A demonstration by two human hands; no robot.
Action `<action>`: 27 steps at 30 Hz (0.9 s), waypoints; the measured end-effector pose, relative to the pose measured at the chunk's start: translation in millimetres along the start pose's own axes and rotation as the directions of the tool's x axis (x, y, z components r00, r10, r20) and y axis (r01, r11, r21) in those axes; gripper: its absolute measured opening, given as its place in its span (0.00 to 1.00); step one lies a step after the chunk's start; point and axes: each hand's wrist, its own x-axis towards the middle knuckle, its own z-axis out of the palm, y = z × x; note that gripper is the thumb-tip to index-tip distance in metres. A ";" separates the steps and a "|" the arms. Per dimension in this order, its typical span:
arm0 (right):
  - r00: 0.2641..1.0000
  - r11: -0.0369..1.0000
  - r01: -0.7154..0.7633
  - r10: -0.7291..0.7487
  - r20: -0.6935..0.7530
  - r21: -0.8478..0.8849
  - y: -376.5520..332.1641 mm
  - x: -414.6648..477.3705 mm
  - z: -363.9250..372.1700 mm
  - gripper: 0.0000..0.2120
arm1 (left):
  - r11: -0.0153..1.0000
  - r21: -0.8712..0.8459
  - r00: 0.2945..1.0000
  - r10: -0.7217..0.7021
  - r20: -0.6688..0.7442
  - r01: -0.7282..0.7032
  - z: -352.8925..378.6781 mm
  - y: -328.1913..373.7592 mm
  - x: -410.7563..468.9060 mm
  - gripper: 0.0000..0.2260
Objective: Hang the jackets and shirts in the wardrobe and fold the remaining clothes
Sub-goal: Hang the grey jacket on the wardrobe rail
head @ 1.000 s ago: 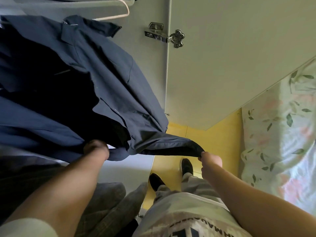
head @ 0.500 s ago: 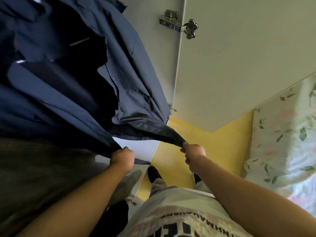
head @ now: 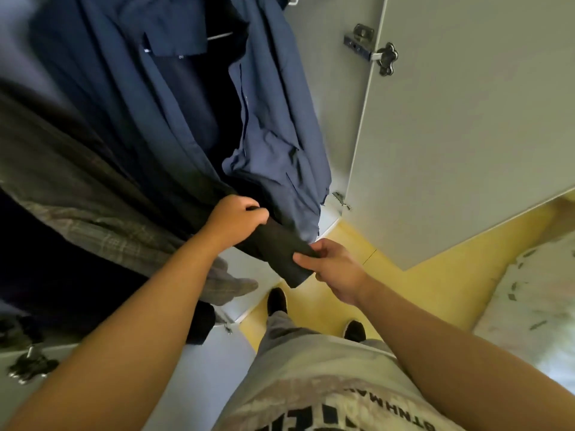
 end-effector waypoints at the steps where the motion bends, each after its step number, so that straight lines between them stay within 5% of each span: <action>1: 1.000 1.000 0.013 -0.013 -0.002 -0.024 1.7 -5.9 -1.0 0.14 | 0.998 -0.059 0.999 -0.023 -0.026 0.022 -1.3 3.8 -5.1 0.19; 5: 1.000 0.997 0.013 -0.011 -0.026 0.081 -3.5 -24.7 2.5 0.11 | 0.999 -0.046 0.978 -0.001 -0.208 -0.008 7.9 5.4 -22.7 0.16; 7: 1.000 0.978 -0.004 0.009 -0.023 0.211 -9.2 -29.0 7.5 0.09 | 0.999 -0.048 0.888 -0.021 -0.460 -0.002 20.3 4.5 -36.3 0.23; 9: 0.998 0.941 -0.026 0.043 -0.043 0.338 -15.9 -28.7 13.9 0.12 | 0.959 -0.231 0.737 -0.277 -0.616 0.167 39.2 1.2 -55.0 0.26; 10: 0.997 0.925 -0.033 0.058 -0.056 0.379 -19.2 -28.8 18.2 0.12 | 0.863 -0.424 0.672 -0.487 -0.558 0.274 47.6 -1.2 -65.1 0.26; 12: 0.993 0.906 -0.041 0.082 -0.080 0.420 -25.6 -30.4 28.6 0.14 | 0.440 -0.736 0.634 -0.773 -0.019 0.514 62.3 -8.7 -85.1 0.29; 14: 0.993 0.910 -0.039 0.081 -0.085 0.413 -27.3 -35.2 40.6 0.16 | 0.188 -0.666 0.637 -0.556 0.533 0.722 70.7 -13.1 -107.4 0.34; 15: 0.994 0.916 -0.035 0.073 -0.081 0.400 -26.6 -38.0 46.1 0.15 | 0.162 -0.659 0.657 -0.415 0.629 0.734 74.4 -15.0 -112.6 0.37; 17: 0.995 0.928 -0.019 0.056 -0.088 0.371 -23.1 -42.5 54.4 0.14 | 0.133 -0.762 0.759 -0.300 0.579 0.634 78.7 -14.5 -111.2 0.35; 19: 0.991 0.941 0.005 0.040 -0.125 0.338 -18.9 -46.1 60.0 0.13 | 0.098 -0.850 0.820 -0.339 0.460 0.517 77.2 -7.8 -107.1 0.25; 21: 0.986 0.945 0.024 0.031 -0.164 0.325 -15.2 -49.2 62.1 0.13 | 0.100 -0.877 0.831 -0.386 0.401 0.470 71.6 -3.1 -104.1 0.14; 27: 0.966 0.941 0.031 0.058 -0.252 0.336 -6.3 -52.4 58.0 0.13 | -0.091 -0.881 0.806 -0.369 0.464 0.465 73.1 -1.9 -110.4 0.10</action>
